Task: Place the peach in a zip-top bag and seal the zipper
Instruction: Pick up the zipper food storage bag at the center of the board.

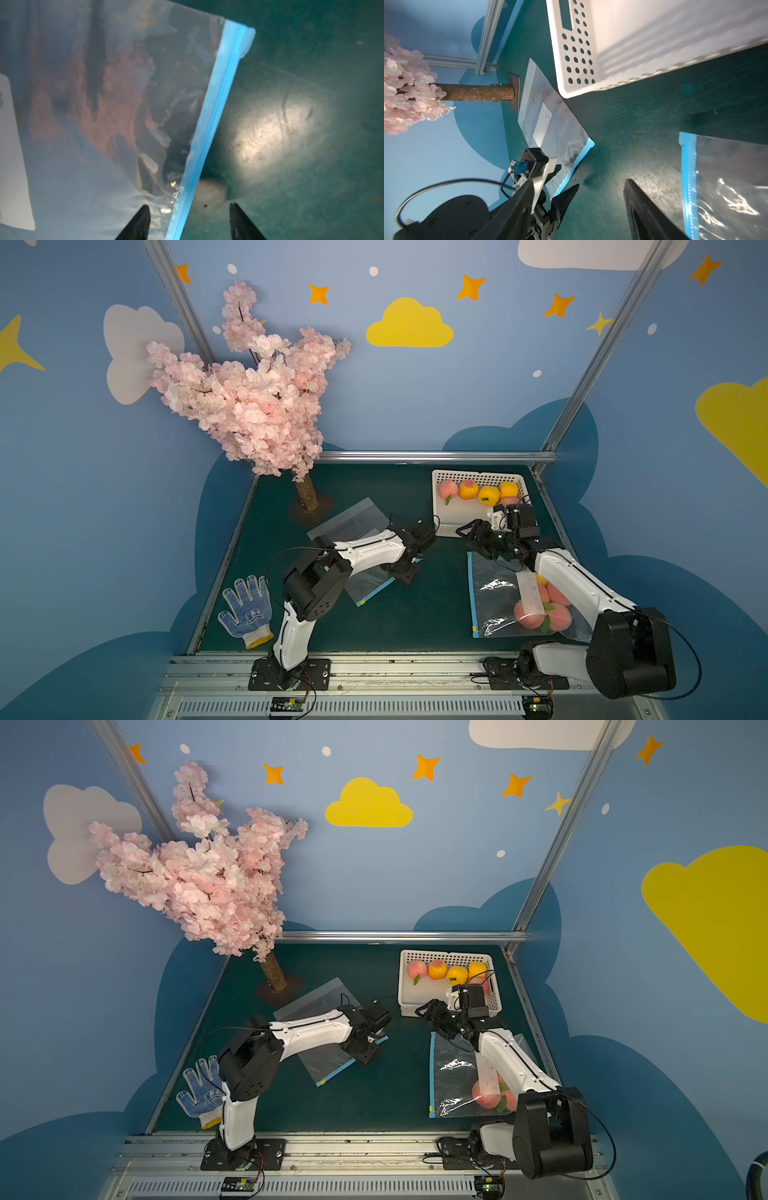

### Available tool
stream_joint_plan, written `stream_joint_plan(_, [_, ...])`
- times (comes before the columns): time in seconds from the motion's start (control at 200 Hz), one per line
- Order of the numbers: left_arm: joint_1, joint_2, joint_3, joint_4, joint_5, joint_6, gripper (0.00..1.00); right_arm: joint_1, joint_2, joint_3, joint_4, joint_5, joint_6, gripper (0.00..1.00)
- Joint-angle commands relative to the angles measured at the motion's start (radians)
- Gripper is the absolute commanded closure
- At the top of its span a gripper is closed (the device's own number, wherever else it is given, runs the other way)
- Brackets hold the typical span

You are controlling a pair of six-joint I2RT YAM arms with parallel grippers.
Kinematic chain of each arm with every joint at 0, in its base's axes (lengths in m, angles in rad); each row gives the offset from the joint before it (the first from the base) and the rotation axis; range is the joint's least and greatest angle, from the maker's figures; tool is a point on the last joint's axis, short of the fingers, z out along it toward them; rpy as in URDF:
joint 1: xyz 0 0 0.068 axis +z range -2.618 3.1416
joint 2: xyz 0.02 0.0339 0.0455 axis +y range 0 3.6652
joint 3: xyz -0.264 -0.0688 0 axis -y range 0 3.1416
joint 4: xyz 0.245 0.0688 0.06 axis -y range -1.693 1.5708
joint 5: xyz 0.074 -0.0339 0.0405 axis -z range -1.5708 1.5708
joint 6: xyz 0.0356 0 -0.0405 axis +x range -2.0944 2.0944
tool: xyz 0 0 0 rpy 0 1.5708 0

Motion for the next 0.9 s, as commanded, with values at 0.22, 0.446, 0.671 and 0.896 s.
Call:
stream_joint_plan(0.22, [0.002,0.093,0.090,-0.054,-0.080,0.044,0.56,-0.018,-0.026,-0.011,0.001,-0.011,0.000,0.32])
stream_joint_plan(0.446, [0.005,0.116,0.106,-0.055,-0.037,0.056,0.71,-0.020,-0.024,-0.005,0.004,-0.016,-0.002,0.32])
stream_joint_plan(0.671, [0.024,0.114,0.119,-0.054,0.034,0.055,0.97,-0.020,-0.023,-0.008,0.005,-0.028,-0.011,0.33])
stream_joint_plan(0.896, [0.080,0.032,0.111,-0.027,0.206,0.013,0.97,-0.007,-0.015,-0.020,0.022,-0.049,-0.026,0.34])
